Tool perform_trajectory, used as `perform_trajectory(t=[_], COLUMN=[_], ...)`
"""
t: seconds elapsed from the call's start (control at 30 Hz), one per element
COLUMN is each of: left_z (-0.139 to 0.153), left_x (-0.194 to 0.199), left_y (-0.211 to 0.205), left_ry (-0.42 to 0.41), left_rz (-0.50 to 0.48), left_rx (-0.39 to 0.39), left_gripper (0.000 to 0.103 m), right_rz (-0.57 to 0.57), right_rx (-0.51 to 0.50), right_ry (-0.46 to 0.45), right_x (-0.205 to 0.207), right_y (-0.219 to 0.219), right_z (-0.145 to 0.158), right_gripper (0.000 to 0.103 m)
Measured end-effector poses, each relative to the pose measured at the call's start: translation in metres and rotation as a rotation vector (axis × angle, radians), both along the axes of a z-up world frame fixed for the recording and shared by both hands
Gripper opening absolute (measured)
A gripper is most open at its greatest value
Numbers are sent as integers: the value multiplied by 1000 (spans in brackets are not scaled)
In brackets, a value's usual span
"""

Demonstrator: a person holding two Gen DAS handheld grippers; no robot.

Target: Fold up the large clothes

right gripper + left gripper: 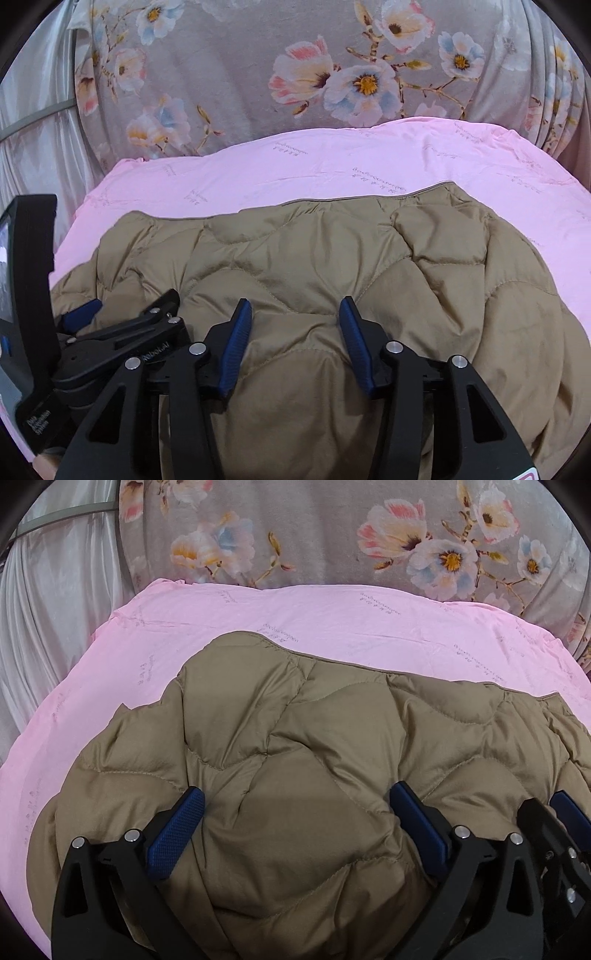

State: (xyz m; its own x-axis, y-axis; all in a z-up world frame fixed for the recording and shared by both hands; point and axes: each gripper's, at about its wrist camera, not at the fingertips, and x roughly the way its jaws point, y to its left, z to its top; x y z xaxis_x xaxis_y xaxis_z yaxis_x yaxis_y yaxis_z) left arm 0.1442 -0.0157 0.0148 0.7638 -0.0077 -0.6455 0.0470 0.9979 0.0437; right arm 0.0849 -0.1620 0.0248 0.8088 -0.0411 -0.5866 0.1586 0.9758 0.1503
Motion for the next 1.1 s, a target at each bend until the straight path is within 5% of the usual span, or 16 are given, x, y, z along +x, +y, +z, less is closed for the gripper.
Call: perform_trajectory(t=[0.2, 0.8, 0.97, 1.1], left_z=[-1, 1, 23, 39], left_x=[-9, -10, -53, -89], left_y=[3, 2, 36, 86], left_ry=[-12, 0, -17, -33], left_rz=[-13, -14, -21, 19], left_rx=[13, 21, -48, -112], left_gripper=[98, 98, 98, 98], right_rz=[2, 1, 30, 82], right_rx=[-107, -84, -23, -17], right_ry=[32, 58, 51, 62], right_x=[5, 8, -10, -20], right_y=[14, 11, 19, 36], right_z=[-5, -7, 10, 16], right_gripper=[46, 47, 46, 30])
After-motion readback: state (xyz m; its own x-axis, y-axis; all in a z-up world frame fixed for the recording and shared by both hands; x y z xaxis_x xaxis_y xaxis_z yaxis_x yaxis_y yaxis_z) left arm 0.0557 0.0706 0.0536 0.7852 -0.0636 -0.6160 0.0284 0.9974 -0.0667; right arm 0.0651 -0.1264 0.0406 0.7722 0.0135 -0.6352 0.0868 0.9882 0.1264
